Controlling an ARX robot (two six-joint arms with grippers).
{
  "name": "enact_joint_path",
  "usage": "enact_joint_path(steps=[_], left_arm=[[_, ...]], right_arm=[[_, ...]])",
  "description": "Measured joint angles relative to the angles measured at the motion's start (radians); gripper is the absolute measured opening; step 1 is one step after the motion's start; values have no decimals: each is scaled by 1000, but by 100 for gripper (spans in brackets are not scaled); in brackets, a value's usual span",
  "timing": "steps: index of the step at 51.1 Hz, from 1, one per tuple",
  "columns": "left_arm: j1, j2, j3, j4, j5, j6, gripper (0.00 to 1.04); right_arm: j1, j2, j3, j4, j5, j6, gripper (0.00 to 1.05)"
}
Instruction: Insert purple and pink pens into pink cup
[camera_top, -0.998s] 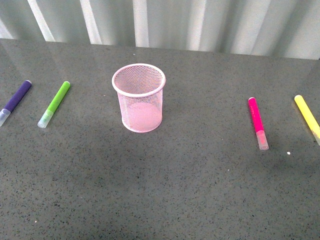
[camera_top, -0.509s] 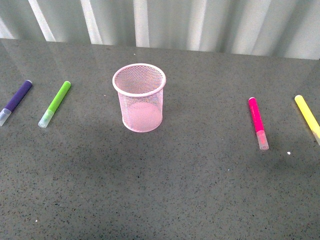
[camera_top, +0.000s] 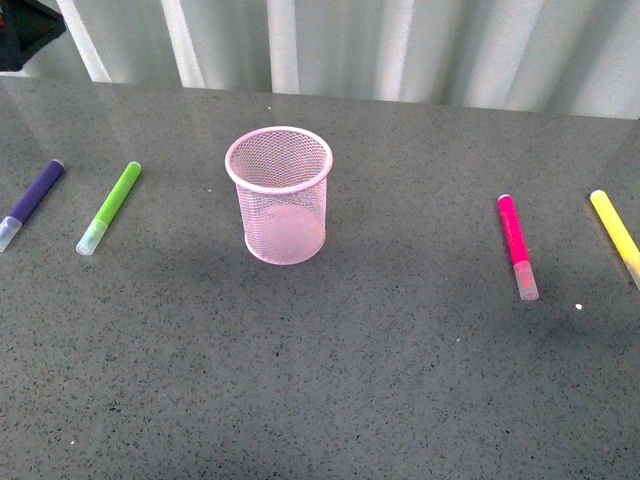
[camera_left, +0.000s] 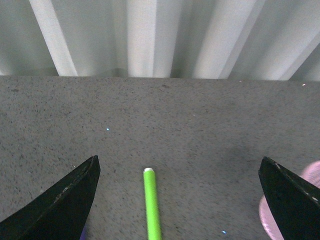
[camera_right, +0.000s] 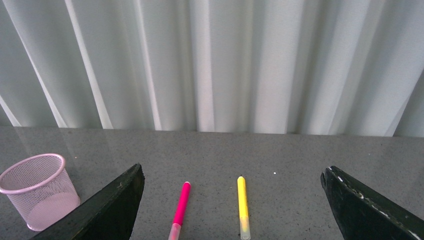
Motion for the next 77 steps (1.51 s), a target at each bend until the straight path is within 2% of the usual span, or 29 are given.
enact_joint_path(steps=[18,49,77], left_arm=[[83,410,322,-83,-48,181,98],[110,600,420,-86,-85,278,98],[116,647,473,-149,-82,305,98]], right_arm=[[0,0,0,0,0,0,98],[0,0,0,0,0,0,98],[0,0,0,0,0,0,98]])
